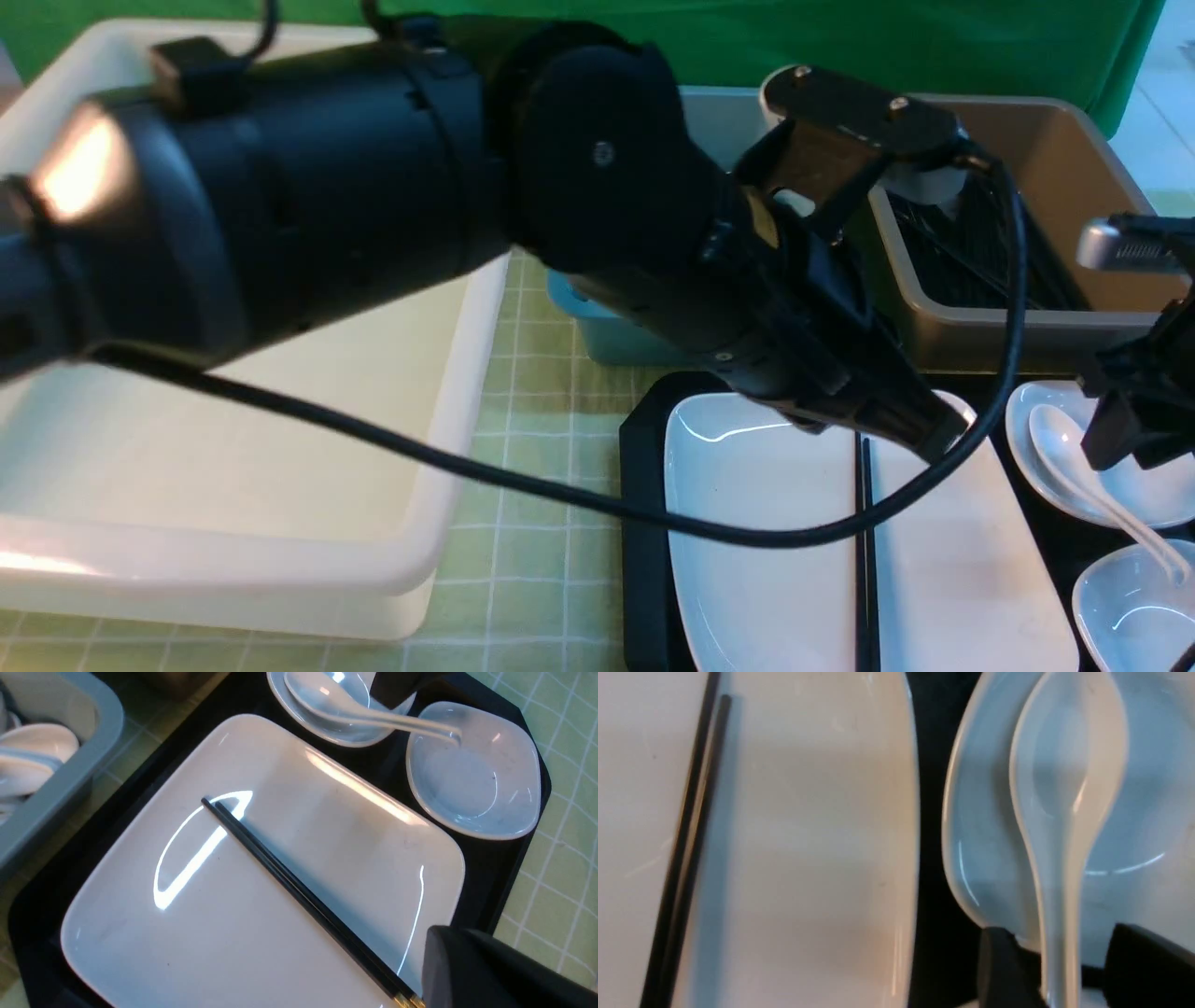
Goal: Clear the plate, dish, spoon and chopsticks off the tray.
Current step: Use the right arm to grab a soup spoon from the plate
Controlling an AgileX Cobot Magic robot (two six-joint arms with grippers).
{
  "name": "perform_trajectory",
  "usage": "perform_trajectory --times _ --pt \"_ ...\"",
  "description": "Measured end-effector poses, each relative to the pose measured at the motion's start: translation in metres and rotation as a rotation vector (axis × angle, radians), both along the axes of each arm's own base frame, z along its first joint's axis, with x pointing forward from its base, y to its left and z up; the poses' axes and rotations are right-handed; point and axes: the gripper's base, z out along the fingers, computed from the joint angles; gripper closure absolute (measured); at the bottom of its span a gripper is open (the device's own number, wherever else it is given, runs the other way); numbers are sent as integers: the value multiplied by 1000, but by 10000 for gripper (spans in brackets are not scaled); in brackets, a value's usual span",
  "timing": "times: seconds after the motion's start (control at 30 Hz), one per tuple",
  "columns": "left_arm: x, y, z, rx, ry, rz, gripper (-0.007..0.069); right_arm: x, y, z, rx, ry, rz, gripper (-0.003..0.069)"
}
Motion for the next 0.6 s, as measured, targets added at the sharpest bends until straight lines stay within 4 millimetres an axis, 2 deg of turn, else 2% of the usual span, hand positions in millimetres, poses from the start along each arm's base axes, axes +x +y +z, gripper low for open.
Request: perform_trajectory --times 0.17,0.4,0.47,0.53,0.6 --pt "4 -5 -11 33 9 -19 644 9 -4 -27 -34 51 20 353" --pt "4 -5 -12 39 9 -21 644 13 -4 -45 -33 95 22 356" --pt "4 -5 -12 40 8 -21 644 14 -4 -49 -32 105 22 398" --pt "4 -5 -12 41 8 -21 644 14 -4 -49 -33 107 23 487" --pt "5 -5 -12 41 7 -18 642 15 -5 -48 -35 102 26 505"
